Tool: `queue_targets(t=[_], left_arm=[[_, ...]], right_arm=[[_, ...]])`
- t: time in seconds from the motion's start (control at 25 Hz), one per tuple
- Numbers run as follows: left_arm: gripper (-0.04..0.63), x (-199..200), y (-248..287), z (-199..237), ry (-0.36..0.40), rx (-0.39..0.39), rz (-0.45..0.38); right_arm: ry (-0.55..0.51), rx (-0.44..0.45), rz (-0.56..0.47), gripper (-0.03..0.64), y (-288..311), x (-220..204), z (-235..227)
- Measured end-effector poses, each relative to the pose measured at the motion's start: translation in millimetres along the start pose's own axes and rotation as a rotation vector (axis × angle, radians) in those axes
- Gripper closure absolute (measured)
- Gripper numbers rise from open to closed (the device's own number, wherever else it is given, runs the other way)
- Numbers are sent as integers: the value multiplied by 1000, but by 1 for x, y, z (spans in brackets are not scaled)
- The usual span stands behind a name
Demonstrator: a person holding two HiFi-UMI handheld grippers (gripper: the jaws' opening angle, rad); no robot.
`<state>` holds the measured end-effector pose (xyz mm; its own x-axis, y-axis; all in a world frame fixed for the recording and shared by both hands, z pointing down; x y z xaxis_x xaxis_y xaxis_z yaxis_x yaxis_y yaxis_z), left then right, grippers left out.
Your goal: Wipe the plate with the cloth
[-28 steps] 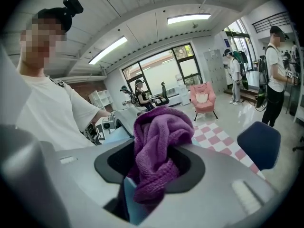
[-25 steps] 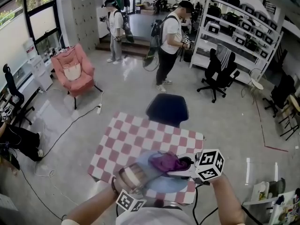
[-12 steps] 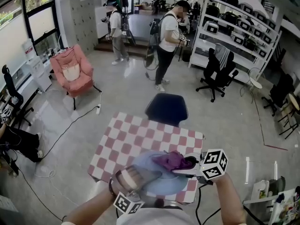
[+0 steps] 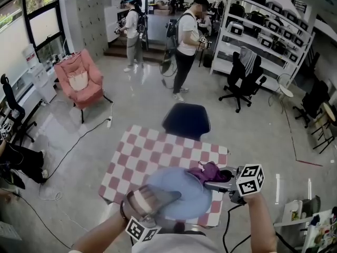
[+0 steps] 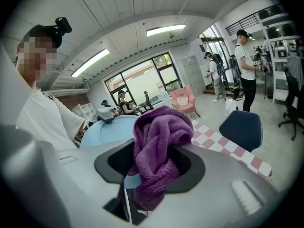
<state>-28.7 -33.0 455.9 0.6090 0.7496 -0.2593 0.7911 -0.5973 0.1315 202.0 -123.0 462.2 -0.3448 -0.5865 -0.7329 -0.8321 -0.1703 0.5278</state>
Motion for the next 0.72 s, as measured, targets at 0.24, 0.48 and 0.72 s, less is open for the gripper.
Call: queue_targets(t=[0.24, 0.48, 0.72], left_arm=[[523, -2, -2, 11, 1, 45, -10], [522, 2, -3, 14, 22, 49, -20], [523, 8, 0, 12, 43, 41, -35]], right_arm=[[75, -62, -71, 443, -12, -2, -21], [121, -70, -95, 443, -7, -1, -30], [86, -64, -93, 443, 2, 17, -22]])
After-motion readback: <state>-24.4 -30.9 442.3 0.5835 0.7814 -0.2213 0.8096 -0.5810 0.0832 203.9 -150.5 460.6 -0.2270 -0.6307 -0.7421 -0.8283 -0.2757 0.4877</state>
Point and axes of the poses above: the fingertips, and each gripper's own axes: y forward along the fingers, z to its left, x out of its top, the point moved 8 cm from there along -y, backward along the fingers, and after that the axes turned 8 degrees about z, right-handed, at the moved point
